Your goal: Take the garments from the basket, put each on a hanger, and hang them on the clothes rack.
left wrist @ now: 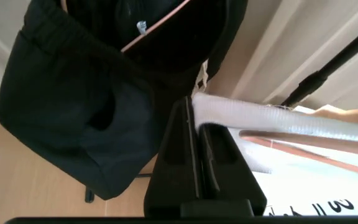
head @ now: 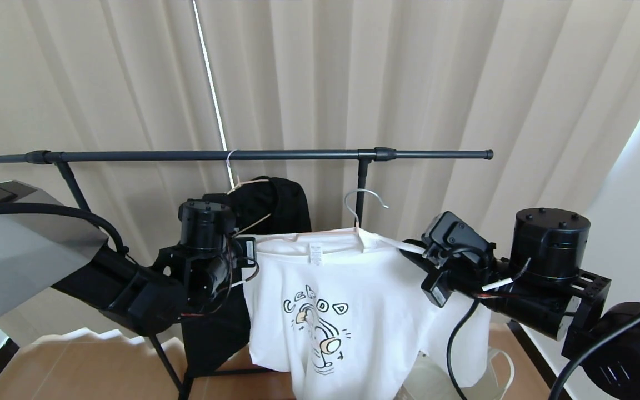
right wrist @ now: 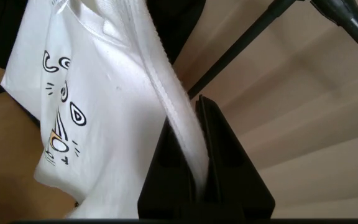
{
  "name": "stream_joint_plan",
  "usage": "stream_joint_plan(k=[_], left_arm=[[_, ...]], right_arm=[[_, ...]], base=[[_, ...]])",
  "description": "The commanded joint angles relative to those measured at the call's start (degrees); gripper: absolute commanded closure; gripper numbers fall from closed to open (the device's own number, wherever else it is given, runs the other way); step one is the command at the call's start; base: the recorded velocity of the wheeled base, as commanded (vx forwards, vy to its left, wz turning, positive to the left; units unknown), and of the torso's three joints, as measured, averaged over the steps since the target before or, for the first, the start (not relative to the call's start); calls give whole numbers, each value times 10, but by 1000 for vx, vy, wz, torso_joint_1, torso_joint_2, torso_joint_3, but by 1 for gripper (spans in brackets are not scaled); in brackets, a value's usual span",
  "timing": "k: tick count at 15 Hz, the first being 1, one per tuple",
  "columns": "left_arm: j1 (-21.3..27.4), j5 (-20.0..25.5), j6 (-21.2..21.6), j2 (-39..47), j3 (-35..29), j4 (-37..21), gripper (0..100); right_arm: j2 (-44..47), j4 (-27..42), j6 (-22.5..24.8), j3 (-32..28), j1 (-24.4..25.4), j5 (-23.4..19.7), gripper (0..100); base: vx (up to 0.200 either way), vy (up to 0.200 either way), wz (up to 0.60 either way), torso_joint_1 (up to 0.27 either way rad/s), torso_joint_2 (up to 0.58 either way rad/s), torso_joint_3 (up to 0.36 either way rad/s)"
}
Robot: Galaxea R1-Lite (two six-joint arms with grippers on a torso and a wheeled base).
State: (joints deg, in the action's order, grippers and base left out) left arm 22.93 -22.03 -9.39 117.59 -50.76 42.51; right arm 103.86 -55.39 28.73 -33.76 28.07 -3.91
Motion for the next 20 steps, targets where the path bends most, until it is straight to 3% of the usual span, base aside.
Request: stream_joint_plan(k=[1, 4, 7, 10, 15, 18, 19, 20], left_arm=[[0, 0, 2, -3, -7, 0, 100], [30, 0, 24, -32, -7, -3, 100], [72, -10, 69, -56, -4, -9, 100], [98, -21, 82, -74, -11, -46, 100], [121, -22, 82, -93, -34, -86, 100], [121, -22, 83, -92, -46, -87, 100], [120, -22, 90, -91, -45, -88, 100], [118, -22, 90, -92, -43, -88, 100]], right_arm=[[-1, -1, 0, -3, -2, 0, 100], [17, 0, -3, -21, 4, 7, 100], [27, 1, -30, -33, 32, 72, 100], [35, -1, -32, -41, 41, 112, 100], [35, 0, -32, -38, 58, 119, 100], [24, -1, -32, -9, 60, 94, 100], [-4, 3, -15, 16, 55, 12, 100], [-14, 6, -10, 18, 39, -9, 100]], base=[[0, 0, 0, 0, 0, 0], [0, 0, 0, 0, 0, 0], [0, 0, 0, 0, 0, 0], [0, 0, 0, 0, 0, 0], [0, 0, 0, 0, 0, 0], [0, 0, 0, 0, 0, 0], [0, 0, 0, 0, 0, 0], [0, 0, 0, 0, 0, 0]])
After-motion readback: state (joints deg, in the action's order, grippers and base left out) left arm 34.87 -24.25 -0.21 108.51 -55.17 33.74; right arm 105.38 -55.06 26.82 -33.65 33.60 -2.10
